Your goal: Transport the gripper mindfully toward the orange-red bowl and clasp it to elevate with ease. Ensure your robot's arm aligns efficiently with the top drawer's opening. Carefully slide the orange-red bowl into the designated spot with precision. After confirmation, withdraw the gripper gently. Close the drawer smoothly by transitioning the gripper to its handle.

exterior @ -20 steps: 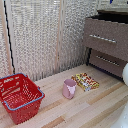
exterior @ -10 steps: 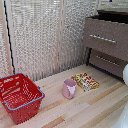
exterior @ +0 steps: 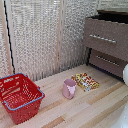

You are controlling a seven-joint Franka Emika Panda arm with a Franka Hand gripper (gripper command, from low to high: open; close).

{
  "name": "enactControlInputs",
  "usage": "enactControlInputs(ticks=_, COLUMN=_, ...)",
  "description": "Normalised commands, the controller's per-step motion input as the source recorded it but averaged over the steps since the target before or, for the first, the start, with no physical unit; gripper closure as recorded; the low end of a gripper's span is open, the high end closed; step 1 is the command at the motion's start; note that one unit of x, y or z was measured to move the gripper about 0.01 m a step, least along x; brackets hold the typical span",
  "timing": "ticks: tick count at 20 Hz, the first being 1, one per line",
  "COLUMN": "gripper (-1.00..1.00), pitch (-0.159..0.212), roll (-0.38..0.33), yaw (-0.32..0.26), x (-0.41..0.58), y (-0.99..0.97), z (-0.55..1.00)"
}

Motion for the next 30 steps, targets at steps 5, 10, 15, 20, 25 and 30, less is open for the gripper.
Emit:
enactControlInputs(ticks=5, gripper=-1.00, pitch=0.134, roll=-0.374, yaw=0.042, x=-0.129, y=0.35, z=-0.23)
enactControlInputs(ticks=10, gripper=-1.00, pitch=0.104, roll=-0.362, yaw=0.031, x=-0.013, y=0.45, z=-0.37)
enactControlInputs(ticks=15, gripper=-1.00, pitch=0.107, roll=-0.359, yaw=0.032, x=0.000, y=0.47, z=-0.39)
enactControlInputs(ticks=20, gripper=-1.00, pitch=0.149, roll=-0.350, yaw=0.048, x=0.001, y=0.44, z=-0.35)
enactControlInputs(ticks=25, gripper=-1.00, pitch=0.181, roll=-0.341, yaw=0.063, x=0.000, y=0.38, z=-0.31)
enactControlInputs(ticks=30, gripper=-1.00, pitch=0.191, roll=-0.308, yaw=0.133, x=0.000, y=0.21, z=-0.31)
